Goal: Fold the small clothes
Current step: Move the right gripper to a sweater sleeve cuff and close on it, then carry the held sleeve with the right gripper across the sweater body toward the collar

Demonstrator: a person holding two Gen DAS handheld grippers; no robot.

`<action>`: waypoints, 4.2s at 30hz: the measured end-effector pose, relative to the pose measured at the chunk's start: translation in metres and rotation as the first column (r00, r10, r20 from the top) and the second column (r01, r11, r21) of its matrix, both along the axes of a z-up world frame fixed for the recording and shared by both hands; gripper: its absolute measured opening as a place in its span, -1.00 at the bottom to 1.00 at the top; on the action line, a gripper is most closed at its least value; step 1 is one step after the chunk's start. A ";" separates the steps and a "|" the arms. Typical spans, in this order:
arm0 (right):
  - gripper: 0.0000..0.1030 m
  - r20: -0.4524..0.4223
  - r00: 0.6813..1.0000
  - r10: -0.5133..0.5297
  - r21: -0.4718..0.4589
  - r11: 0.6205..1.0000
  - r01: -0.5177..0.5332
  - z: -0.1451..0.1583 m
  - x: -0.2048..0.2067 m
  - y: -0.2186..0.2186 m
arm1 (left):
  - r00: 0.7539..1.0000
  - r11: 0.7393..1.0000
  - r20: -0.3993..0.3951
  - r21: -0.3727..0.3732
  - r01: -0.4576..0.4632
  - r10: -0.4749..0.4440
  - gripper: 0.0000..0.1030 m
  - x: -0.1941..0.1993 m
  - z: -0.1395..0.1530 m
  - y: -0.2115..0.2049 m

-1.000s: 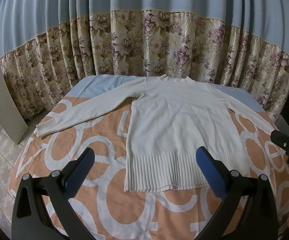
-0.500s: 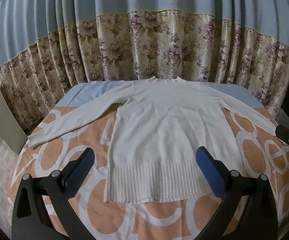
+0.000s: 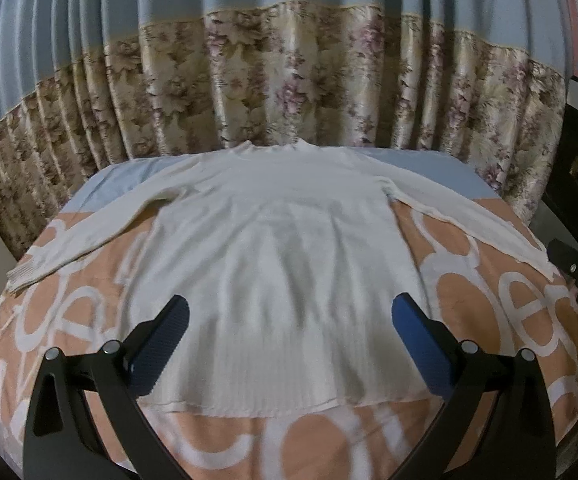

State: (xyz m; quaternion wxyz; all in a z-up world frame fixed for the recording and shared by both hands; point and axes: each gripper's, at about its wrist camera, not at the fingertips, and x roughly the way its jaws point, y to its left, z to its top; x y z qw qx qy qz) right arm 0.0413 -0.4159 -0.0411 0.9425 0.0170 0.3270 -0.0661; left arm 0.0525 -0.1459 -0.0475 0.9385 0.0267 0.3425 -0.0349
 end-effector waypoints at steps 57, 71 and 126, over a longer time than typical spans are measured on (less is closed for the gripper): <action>-0.83 -0.226 0.971 -0.081 0.111 0.988 0.108 -0.104 0.078 -0.178 | 0.998 0.997 -0.029 0.050 0.063 -0.061 0.97 0.031 -0.050 -0.059; -0.87 -0.171 0.982 -0.079 0.100 0.990 0.097 -0.063 0.087 -0.147 | 1.000 0.999 0.014 0.049 0.000 0.000 0.97 0.064 -0.042 -0.030; -0.87 -0.168 0.885 0.435 0.172 0.897 -0.408 -0.057 0.359 0.323 | 0.951 0.943 0.004 0.128 -0.308 0.310 0.97 0.291 -0.069 0.231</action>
